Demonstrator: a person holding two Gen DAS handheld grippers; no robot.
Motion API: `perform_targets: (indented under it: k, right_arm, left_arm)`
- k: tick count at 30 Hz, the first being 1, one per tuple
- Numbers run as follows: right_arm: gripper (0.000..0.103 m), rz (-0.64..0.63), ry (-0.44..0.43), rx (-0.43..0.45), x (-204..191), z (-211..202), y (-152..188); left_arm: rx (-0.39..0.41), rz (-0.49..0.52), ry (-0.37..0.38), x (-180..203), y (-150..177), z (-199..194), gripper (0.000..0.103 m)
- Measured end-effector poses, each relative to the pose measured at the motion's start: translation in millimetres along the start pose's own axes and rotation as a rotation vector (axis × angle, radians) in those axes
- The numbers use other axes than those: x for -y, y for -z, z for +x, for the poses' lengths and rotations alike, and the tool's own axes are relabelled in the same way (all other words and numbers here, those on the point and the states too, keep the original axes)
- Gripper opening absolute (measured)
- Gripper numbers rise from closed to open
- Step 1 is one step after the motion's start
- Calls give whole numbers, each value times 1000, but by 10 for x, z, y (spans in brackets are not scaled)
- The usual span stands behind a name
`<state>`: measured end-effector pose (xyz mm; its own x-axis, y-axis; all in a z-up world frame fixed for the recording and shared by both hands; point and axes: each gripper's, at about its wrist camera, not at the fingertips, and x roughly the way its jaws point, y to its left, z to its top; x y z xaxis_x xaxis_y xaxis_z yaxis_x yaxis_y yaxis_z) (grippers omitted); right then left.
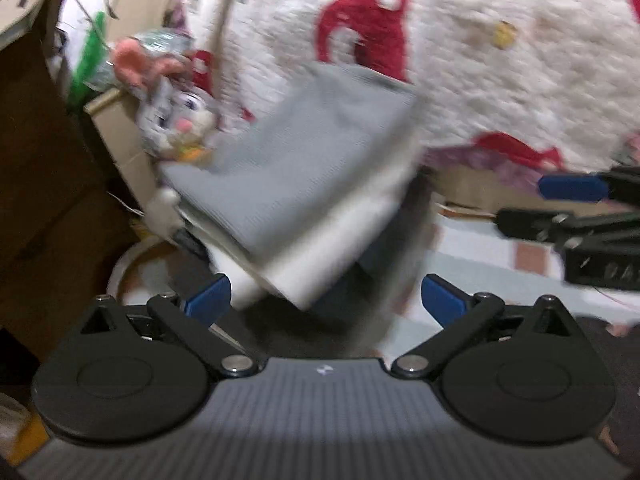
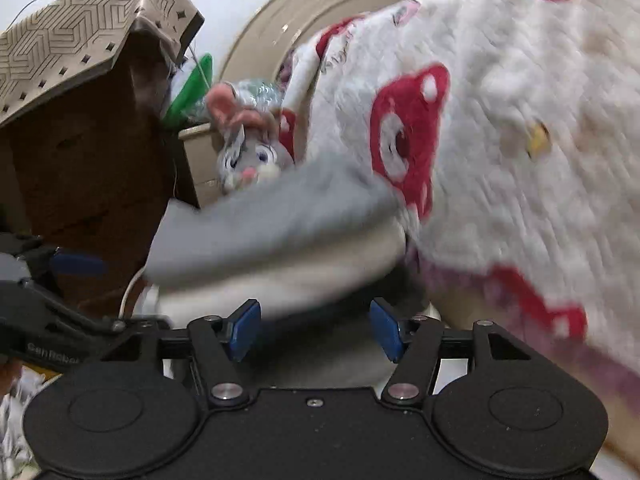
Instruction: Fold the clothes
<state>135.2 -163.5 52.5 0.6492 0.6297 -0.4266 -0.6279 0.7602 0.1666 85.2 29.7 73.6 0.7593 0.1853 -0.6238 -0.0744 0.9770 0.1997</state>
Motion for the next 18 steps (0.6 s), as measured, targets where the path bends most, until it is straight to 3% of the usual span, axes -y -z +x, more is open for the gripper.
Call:
perform_targets:
  k: [4,8,11,18]
  right_arm:
    - [68,15,32,-9,-34,-423,302]
    - [74,50,42,16,-44,-786,451]
    - [81,57,57,26,-77,-944,491]
    - [85,61,77,11,-159,-1119,552]
  left_arm:
    - [-47,-8,-1,241,286,-168,103]
    - [-44,-27,-15,392,378,-333,103]
    - [-48,-49,-14,486,439,-438,103]
    - [-72,-106,-49,563,629,-613,103]
